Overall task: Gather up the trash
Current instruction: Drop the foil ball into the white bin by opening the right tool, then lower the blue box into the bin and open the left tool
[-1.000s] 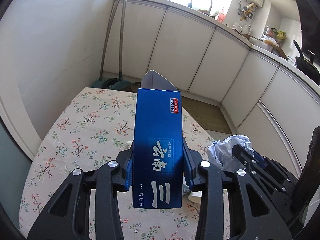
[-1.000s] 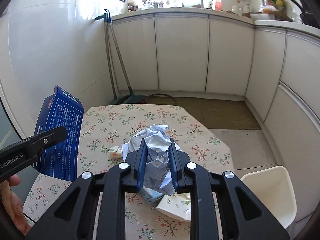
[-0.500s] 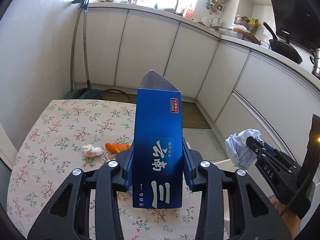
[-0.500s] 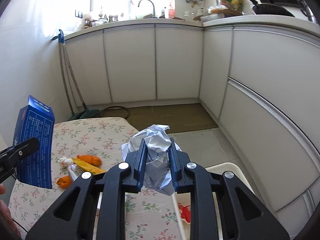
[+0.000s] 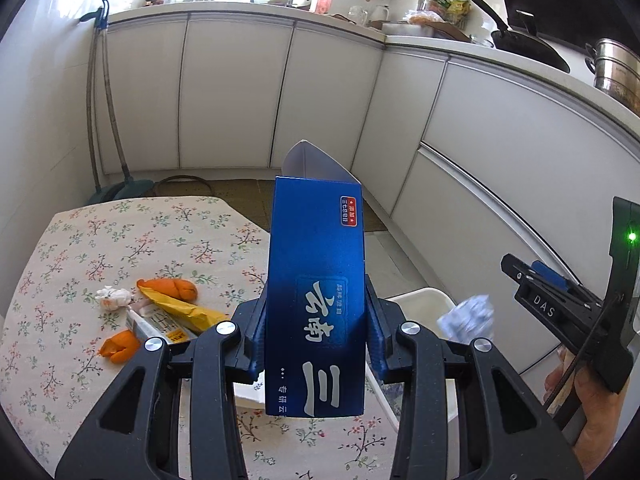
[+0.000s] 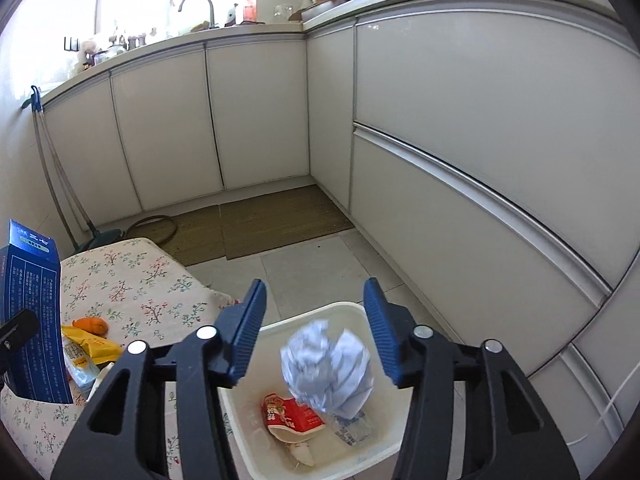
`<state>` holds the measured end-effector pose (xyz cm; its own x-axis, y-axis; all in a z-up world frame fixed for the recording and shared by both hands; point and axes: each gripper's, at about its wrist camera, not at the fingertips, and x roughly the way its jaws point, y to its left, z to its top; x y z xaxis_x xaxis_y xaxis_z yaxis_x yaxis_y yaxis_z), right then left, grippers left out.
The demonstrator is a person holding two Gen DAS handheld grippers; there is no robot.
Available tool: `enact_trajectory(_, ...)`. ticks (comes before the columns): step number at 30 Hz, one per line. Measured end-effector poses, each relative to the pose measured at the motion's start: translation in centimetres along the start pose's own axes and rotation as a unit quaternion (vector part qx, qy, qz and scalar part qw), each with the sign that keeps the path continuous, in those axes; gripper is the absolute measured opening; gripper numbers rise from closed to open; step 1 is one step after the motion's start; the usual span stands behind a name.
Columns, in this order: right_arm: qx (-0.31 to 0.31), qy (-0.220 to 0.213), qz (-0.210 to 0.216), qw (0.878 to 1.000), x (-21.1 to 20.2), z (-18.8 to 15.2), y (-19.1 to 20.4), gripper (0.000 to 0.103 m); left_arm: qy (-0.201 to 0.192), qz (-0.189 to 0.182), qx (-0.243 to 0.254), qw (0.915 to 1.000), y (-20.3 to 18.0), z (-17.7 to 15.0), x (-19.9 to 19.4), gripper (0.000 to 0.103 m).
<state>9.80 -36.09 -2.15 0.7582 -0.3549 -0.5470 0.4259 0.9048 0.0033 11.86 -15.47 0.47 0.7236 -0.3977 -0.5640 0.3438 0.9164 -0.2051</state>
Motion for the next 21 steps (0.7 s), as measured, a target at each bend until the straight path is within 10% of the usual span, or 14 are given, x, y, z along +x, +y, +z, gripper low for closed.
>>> enact_trajectory(6, 0.022, -0.007, -0.046, 0.999, -0.3, 0.1, -3.3, 0.079, 0.008, -0.021, 0.033, 0.9992, -3.5, -0.4, 1.9, 0.038)
enact_trajectory(21, 0.092, 0.022, -0.115, 0.989, -1.0, -1.1, -11.8, 0.085, 0.048, -0.087, 0.065, 0.9929, -11.3, -0.5, 6.5, 0.038)
